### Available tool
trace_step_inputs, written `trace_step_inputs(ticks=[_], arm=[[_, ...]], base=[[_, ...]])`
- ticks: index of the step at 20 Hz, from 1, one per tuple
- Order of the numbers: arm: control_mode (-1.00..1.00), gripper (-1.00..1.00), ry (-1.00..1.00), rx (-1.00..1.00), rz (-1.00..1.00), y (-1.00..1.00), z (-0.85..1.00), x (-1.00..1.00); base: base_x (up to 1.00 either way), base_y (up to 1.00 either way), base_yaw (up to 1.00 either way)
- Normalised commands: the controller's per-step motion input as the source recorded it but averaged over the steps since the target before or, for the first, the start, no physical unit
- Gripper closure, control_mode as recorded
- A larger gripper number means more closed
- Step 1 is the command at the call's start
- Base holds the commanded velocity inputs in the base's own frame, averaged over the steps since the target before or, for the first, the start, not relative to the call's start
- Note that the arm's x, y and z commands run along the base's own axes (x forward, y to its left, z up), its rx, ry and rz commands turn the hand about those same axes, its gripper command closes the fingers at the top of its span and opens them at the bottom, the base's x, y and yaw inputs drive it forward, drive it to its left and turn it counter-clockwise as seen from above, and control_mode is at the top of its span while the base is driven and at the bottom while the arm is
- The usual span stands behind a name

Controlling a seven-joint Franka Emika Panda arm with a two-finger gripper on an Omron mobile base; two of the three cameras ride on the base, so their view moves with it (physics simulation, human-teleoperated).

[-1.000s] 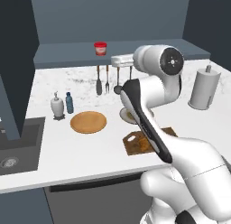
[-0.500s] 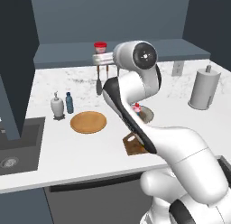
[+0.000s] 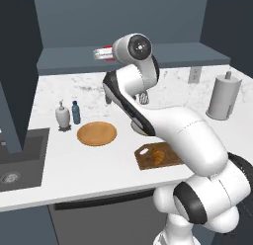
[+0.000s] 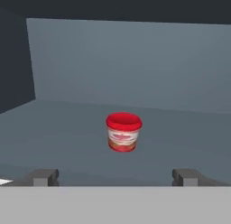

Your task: From the different types of pastries on the counter, select a croissant and place it on the cutting board. Then retrieve a jar of jam from the cabinet and place it alongside the croissant on the cutting board.

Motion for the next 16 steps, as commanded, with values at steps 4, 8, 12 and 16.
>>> trace_step_inputs(ticks=[4,8,12,16], arm=[[-1.0,-1.0,0.0,0.01,0.0,0.0,0.0,0.48],[-1.0,-1.0,0.0,0.03,0.0,-0.01,0.0,0.43],[-1.0,-1.0,0.0,0.05,0.0,-0.05,0.0,0.18],[-1.0,-1.0,0.0,0.03,0.0,-0.01,-0.13,0.15]], base=[[0.0,0.0,0.0],[0.0,0.0,0.0],[0.0,0.0,0.0],[0.0,0.0,0.0]])
